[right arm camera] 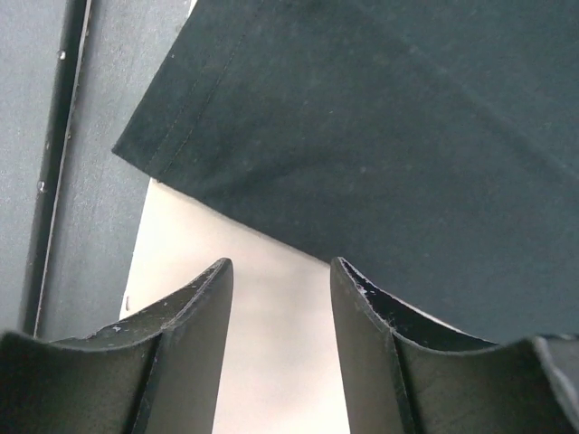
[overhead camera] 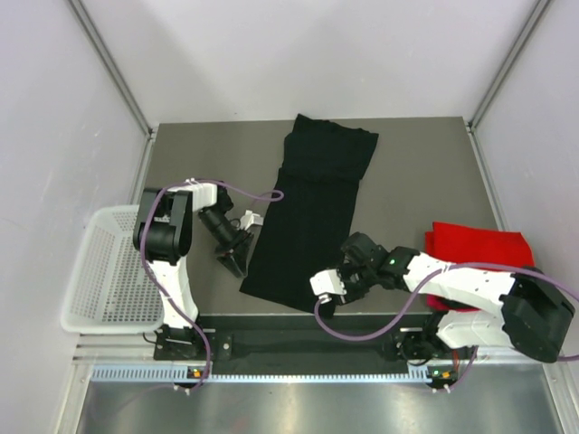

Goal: Fold and stack the t-shirts
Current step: Fold the tshirt

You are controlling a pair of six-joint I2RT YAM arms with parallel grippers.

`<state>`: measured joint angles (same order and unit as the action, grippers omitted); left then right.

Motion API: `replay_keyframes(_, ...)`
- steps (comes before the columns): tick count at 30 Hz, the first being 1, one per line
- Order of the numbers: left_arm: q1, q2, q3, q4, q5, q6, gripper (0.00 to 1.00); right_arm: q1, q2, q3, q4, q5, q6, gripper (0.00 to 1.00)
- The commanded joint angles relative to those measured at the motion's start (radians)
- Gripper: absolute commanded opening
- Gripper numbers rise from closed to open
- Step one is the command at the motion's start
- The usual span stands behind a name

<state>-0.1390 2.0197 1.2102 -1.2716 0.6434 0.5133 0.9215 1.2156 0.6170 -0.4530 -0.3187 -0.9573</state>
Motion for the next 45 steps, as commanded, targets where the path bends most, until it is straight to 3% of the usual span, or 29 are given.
replay_keyframes(1, -0.004, -0.033, 0.008, 0.044, 0.035, -0.036, 0.42, 0.019, -0.039, 0.05, 0.045, -0.023, -0.008, 0.48)
replay_keyframes(7, -0.005, -0.036, -0.009, 0.054, 0.013, -0.042, 0.42, 0.063, -0.065, 0.078, -0.079, -0.12, -0.012, 0.49)
replay_keyframes(17, -0.013, -0.012, -0.049, 0.121, 0.001, -0.102, 0.4, 0.244, 0.016, 0.01, 0.005, -0.017, -0.06, 0.49)
replay_keyframes(45, -0.04, -0.016, -0.087, 0.175, -0.05, -0.119, 0.35, 0.281, 0.093, -0.017, 0.138, 0.059, -0.024, 0.45)
